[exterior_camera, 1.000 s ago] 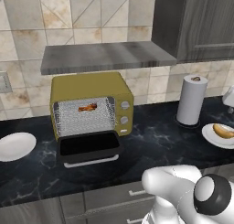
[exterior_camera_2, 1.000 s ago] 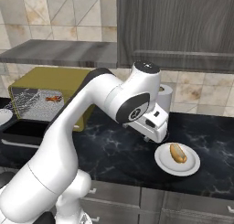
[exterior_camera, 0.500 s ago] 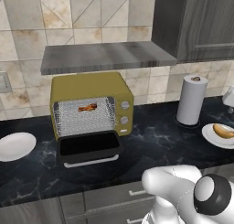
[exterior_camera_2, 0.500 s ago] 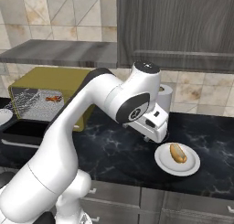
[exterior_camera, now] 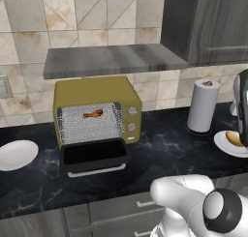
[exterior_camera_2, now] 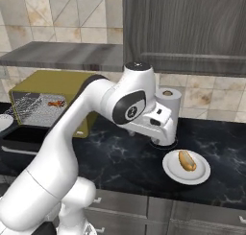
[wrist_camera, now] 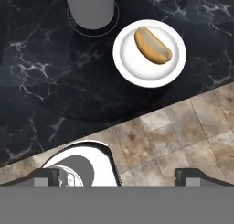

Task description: Open the toaster oven door. Place the hotdog bun on the top rack in the toaster oven and place the chicken drumstick on the bottom rack.

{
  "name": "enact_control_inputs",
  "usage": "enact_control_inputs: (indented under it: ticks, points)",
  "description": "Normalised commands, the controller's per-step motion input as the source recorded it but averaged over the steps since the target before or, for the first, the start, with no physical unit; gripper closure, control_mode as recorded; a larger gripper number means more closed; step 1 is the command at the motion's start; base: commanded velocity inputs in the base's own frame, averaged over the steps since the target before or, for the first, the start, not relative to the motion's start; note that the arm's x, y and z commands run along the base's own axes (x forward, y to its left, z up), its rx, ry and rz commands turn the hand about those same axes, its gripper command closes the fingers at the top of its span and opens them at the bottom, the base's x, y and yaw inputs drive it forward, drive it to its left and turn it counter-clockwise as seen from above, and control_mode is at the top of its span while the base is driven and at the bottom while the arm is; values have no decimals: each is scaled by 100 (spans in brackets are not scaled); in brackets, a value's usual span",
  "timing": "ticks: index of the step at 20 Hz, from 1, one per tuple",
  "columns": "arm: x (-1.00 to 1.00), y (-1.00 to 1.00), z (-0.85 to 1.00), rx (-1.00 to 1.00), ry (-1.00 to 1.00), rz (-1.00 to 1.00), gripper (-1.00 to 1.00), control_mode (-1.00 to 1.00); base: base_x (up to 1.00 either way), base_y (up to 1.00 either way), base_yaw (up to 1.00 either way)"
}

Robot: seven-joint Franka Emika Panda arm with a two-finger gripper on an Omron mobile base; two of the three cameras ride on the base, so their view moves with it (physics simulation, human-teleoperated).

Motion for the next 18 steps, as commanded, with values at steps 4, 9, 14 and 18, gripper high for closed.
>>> enact_control_inputs:
  ticks: [4,9,14,18]
  points:
    - [12,-37,-9,-1,0,25,-100,-100,0,0,0]
    - [12,-43,-16,-1,0,20,-100,-100,0,0,0]
    - [30,-33,-25,0,5,10,-100,-100,0,0,0]
    - [38,-24,-32,0,4,7,-100,-100,0,0,0]
